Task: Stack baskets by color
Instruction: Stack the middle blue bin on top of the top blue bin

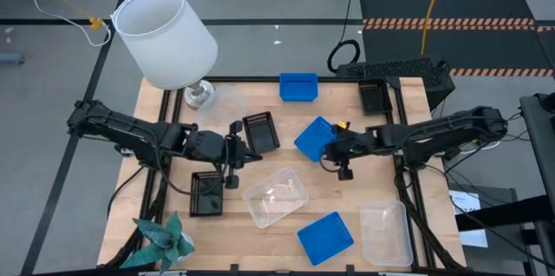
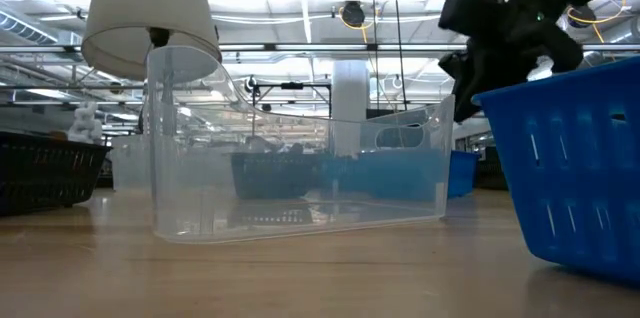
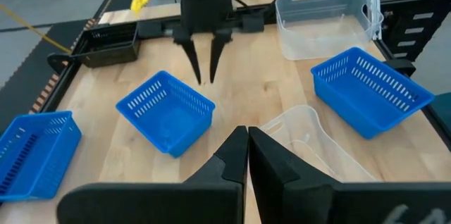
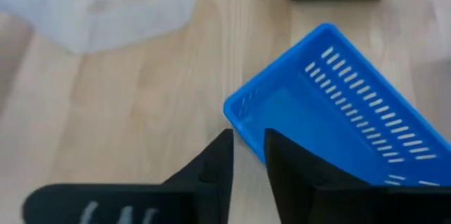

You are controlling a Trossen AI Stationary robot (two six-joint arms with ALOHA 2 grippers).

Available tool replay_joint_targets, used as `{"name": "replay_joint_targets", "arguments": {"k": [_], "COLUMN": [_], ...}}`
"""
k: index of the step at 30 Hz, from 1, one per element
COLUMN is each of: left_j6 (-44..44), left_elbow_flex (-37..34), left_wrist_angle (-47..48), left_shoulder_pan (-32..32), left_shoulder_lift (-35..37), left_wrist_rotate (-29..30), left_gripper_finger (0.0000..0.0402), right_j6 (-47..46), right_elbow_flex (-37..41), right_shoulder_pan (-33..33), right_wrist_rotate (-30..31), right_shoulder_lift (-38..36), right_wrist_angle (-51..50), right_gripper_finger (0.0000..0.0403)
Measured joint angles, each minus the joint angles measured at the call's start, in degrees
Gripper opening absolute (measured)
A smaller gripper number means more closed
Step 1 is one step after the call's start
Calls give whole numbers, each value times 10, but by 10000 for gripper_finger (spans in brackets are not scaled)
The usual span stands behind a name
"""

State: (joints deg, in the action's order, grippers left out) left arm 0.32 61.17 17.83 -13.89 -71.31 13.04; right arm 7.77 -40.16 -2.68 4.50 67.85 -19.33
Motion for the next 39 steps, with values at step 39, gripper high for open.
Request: {"name": "replay_joint_targets", "arguments": {"k": [39], "left_j6": [24], "left_elbow_flex": [-1], "left_wrist_angle": [-16], "left_shoulder_pan": [7], "left_shoulder_lift": [-26], "left_wrist_rotate": [0], "left_gripper_finger": [17], "right_j6": [226], "right_elbow_flex": [0], "right_shoulder_pan": [87], "right_wrist_rotate": [-16], "right_shoulder_lift": [76], "right_wrist_angle": [-13], "right_gripper_finger": [9]}}
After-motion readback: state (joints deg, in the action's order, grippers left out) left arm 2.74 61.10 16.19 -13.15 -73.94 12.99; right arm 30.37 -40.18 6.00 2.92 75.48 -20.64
